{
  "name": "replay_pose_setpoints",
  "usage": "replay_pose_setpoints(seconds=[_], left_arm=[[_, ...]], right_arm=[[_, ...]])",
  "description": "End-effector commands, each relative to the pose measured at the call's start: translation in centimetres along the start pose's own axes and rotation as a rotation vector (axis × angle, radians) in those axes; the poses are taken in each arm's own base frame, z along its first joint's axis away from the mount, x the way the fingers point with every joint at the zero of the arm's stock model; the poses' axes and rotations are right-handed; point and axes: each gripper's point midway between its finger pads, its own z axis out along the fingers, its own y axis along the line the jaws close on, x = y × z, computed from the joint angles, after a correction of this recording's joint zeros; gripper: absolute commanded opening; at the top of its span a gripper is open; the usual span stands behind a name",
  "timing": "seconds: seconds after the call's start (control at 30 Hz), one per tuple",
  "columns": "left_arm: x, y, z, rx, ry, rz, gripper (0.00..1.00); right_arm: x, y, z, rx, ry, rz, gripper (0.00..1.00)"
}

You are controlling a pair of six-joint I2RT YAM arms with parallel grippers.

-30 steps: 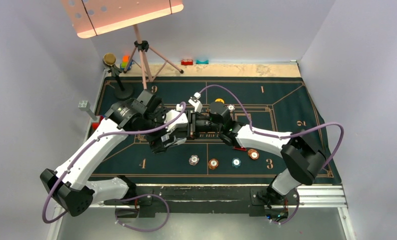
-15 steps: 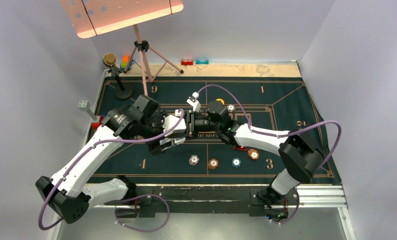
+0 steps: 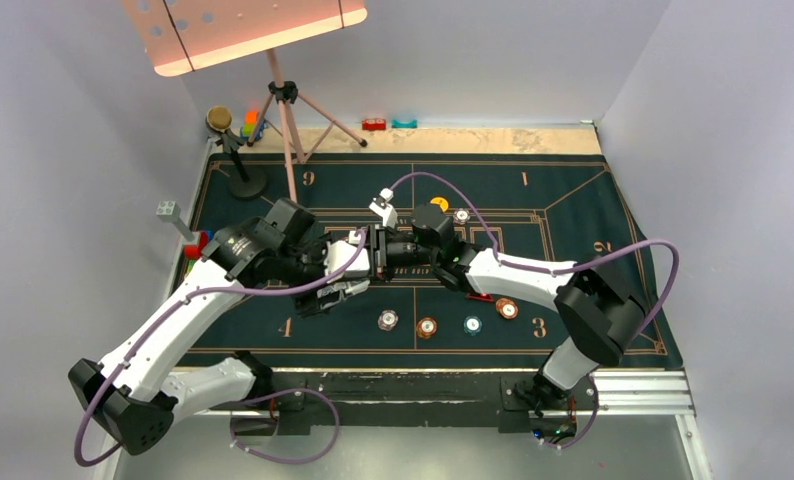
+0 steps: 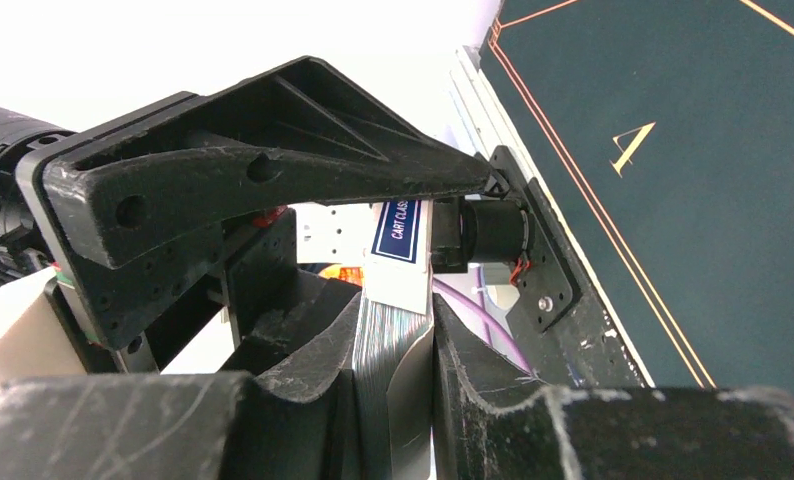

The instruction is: Distribute texas hold em gaming equipment

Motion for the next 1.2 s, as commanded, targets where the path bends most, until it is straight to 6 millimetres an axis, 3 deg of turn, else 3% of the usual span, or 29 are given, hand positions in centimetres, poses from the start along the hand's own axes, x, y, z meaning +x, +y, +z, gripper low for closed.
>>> replay_pose_setpoints(seconds=[0.0, 0.23, 0.57, 0.67, 0.93, 1.17], left_arm=[[0.3, -0.5, -0.5, 0.005, -0.022, 0.011, 0.84], [-1.1, -1.0, -1.0, 0.056, -0.097, -0.009, 0.73], [-0.6, -2.7, -0.7, 0.153, -0.085, 0.000, 0.63], [-0.4, -2.9, -0.7, 0.164, -0.080, 0.007, 0.69], [-0.8, -3.1, -1.3, 0.186, -0.096, 0.024, 0.98], [-0.8, -3.5, -1.3, 0.210, -0.095, 0.019, 0.96]], right_arm=[[-0.5, 3.9, -0.2, -0.107, -0.004, -0.065, 0.25], [-0.5, 3.9, -0.1, -0.113, -0.002, -0.065, 0.25], [-0.4, 4.2, -0.2, -0.118, 0.005, -0.090, 0.25], [-0.3, 4.5, -0.2, -0.123, 0.009, -0.102, 0.25], [0.0, 4.4, -0.2, -0.115, 0.023, -0.123, 0.25], [0.0, 4.6, -0.1, -0.124, 0.025, -0.122, 0.25]])
